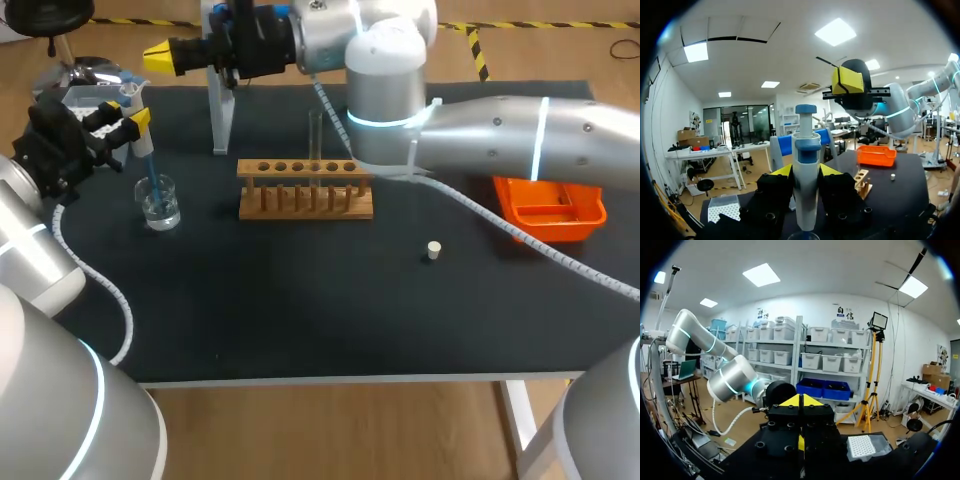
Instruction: Invert the test tube, pick up the pipette, mount the tip to pipette, aspirate from beaker and dispense into the tube, eject the tip, return the pipette, and cap with the stopper.
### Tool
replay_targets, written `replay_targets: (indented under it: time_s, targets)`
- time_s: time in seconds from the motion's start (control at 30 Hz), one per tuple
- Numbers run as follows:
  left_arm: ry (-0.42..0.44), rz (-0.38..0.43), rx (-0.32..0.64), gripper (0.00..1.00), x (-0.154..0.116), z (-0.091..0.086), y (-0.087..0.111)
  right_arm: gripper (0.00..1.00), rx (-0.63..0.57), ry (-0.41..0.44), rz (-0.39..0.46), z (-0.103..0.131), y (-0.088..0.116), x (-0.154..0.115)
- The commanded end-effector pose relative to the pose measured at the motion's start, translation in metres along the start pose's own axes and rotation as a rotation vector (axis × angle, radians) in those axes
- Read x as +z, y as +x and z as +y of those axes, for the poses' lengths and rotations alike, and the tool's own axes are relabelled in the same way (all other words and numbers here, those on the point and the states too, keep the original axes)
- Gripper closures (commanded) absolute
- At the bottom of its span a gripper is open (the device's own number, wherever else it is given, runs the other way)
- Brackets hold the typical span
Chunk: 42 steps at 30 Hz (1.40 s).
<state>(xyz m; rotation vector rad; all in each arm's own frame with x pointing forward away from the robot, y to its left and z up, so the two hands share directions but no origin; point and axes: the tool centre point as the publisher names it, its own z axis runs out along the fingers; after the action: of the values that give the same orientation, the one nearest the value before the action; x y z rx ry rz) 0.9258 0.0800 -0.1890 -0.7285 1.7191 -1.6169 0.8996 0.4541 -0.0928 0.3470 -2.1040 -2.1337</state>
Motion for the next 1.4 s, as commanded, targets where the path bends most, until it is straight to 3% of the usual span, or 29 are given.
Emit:
replay_targets:
  time_s: [0.03, 0.6, 1.4]
  targets:
    - [0.001, -0.004, 0.001, 1.0, 0.001, 0.0, 0.001, 1.0, 0.017, -0.027, 0.005, -0.003, -0.009, 0.012]
    - [0.001, -0.004, 0.001, 1.0, 0.001, 0.0, 0.001, 1.0, 0.078, -0.015, -0.018, 0.001, -0.015, 0.03]
    - [0.001, -0.004, 0.001, 1.0, 0.001, 0.0, 0.001, 1.0, 0.122, 0.015, -0.047, -0.013, -0.014, 0.038]
